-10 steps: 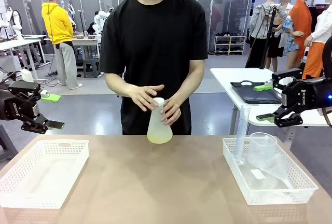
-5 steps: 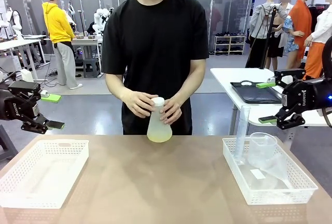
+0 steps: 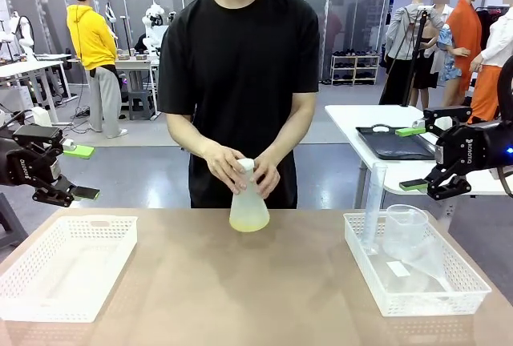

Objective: Prepare the solutions needed for the experiment.
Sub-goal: When the human places the Big flask in the center of the table, pick up the Big flask and place it in the left Organizing basket.

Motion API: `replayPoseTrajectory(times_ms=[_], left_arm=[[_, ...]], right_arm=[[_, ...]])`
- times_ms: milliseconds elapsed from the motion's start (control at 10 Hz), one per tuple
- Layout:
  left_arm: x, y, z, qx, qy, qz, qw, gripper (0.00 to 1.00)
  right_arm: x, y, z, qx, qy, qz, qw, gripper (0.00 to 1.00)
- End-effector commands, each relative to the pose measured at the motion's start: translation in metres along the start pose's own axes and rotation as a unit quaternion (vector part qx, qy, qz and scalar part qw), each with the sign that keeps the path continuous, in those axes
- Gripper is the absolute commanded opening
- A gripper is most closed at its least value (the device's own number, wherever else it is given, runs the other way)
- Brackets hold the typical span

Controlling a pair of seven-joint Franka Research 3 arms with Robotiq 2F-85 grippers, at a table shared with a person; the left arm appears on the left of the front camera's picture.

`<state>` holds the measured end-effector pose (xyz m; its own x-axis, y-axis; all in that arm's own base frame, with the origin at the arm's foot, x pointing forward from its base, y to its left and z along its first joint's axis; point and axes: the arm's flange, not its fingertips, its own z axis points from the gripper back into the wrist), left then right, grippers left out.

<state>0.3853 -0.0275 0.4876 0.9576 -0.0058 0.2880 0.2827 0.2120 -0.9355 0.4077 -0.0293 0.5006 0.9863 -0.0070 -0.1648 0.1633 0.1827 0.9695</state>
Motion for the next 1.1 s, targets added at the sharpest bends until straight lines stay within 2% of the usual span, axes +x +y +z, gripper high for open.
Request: replayPoseTrajectory(times_ms=[0,1000], left_arm=[[0.0010,-0.0027,0.0001,-0.009,-0.001,-0.003,1.000,1.00],[0.0010,-0.0027,0.0001,-0.009,-0.001,-0.003,1.000,1.00]], right_arm=[[-0.0011,0.0012,-0.0007,-0.003,-0.004,0.003,1.000,1.00],[-0.0011,0.0012,-0.0007,-0.003,-0.004,0.003,1.000,1.00]])
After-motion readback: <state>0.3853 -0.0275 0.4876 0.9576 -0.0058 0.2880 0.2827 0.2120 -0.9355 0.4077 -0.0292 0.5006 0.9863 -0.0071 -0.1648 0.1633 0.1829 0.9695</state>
